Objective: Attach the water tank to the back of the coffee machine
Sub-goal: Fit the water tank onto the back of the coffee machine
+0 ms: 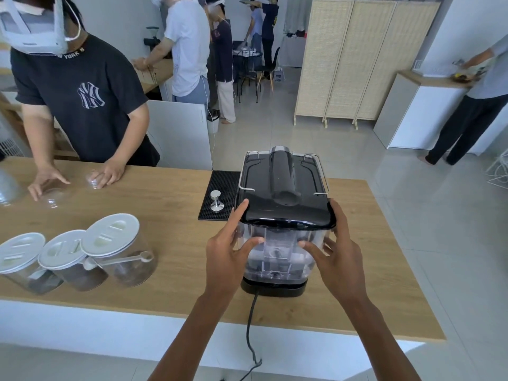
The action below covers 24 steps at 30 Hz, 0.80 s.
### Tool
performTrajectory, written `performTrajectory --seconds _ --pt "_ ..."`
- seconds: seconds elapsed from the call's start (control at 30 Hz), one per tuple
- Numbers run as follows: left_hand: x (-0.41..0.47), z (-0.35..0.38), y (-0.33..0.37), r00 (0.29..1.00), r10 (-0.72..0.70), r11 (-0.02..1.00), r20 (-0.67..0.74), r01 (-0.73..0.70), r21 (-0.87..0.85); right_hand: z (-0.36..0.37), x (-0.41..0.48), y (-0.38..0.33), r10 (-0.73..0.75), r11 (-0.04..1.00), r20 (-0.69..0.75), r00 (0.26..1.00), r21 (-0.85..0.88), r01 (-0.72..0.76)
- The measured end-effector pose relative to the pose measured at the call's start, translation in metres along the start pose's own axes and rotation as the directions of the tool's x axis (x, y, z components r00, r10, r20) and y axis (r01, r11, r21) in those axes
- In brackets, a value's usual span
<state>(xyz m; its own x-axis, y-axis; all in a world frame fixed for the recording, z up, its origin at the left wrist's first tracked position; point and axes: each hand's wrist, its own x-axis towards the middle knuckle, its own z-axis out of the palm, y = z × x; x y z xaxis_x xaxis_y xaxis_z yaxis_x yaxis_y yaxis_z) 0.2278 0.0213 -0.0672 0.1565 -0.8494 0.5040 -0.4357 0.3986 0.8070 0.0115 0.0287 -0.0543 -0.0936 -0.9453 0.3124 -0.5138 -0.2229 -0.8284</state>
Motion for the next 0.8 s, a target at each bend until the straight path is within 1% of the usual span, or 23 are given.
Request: performTrajectory --seconds 0.4,0.53,0.8 --pt "0.0084 -0.0017 0.0019 1.0 0.006 0.992 0.0 -0.006 -0.124 -0.0033 0.0079 -0.0055 -0.06 0.998 -0.037 0.998 0.009 0.06" --pt "0.0063 -0.0001 -0.002 1.0 0.013 0.997 -0.006 -0.014 -0.074 -0.001 0.006 -0.0032 -0.046 0.999 -0.029 0.999 0.021 0.046" --pt "0.0041 -0.0014 -0.0052 0.999 0.036 0.998 0.002 -0.036 -0.053 0.0027 0.0036 0.0026 -0.071 0.996 -0.032 0.997 0.048 0.072"
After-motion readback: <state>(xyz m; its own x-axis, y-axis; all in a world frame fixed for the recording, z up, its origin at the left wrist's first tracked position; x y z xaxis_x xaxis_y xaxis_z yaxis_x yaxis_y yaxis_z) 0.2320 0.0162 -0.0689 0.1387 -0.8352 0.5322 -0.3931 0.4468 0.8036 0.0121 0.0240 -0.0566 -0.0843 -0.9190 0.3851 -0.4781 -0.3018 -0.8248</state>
